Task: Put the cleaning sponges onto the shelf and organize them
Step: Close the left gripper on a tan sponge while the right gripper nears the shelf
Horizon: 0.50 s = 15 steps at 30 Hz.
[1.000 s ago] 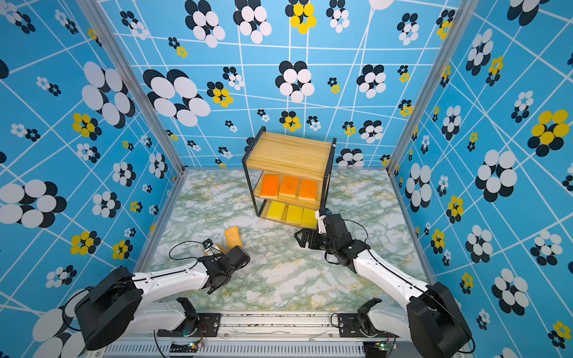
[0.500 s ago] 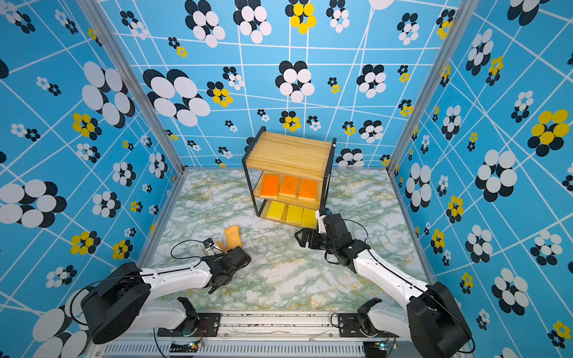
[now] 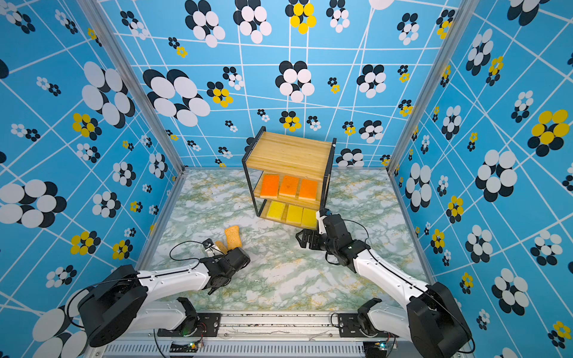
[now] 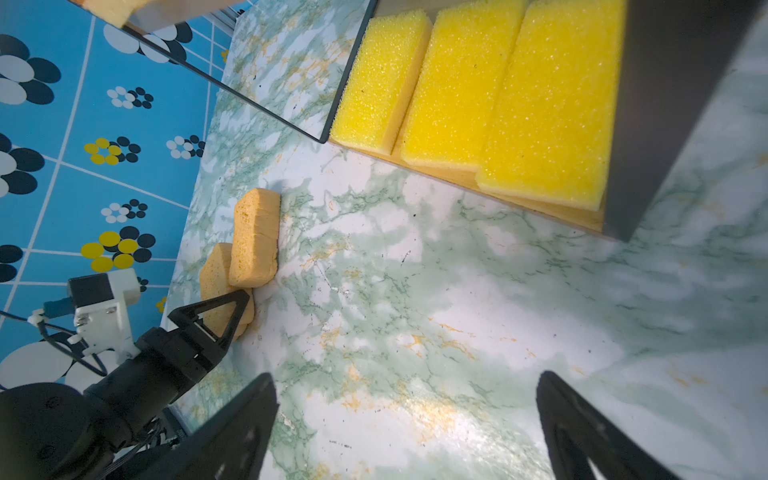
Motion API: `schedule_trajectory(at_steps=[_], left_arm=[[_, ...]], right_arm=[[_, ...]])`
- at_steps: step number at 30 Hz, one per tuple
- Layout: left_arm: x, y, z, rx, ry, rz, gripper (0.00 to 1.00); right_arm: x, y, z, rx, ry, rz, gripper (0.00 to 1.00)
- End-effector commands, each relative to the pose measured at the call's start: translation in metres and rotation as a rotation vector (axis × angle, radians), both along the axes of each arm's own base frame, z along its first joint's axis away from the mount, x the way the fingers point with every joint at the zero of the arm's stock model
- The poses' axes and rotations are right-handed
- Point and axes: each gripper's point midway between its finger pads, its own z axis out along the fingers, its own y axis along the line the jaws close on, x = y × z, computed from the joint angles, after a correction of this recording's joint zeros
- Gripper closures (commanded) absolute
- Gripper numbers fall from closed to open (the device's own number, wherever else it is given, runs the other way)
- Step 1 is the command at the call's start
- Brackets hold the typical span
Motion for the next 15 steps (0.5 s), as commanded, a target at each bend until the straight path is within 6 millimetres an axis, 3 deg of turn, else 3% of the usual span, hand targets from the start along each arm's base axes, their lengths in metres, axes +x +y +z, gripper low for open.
schedule_trajectory(at_steps=[1, 7, 15], left_arm=[[-0.033, 0.006, -0.032, -0.029, 0.164, 0.007, 0.19], [-0.038, 0.010, -0.040, -0.012, 0.192, 0.033, 0.13], [-0.042, 0.011, -0.046, -0.018, 0.199, 0.038, 0.32]], right_arm=[[0.001, -0.002, 0.004, -0.018, -0.019, -0.002, 0.01], [0.002, -0.002, 0.003, -0.023, -0.016, -0.002, 0.01], [0.003, -0.001, 0.003, -0.024, -0.016, -0.002, 0.01]])
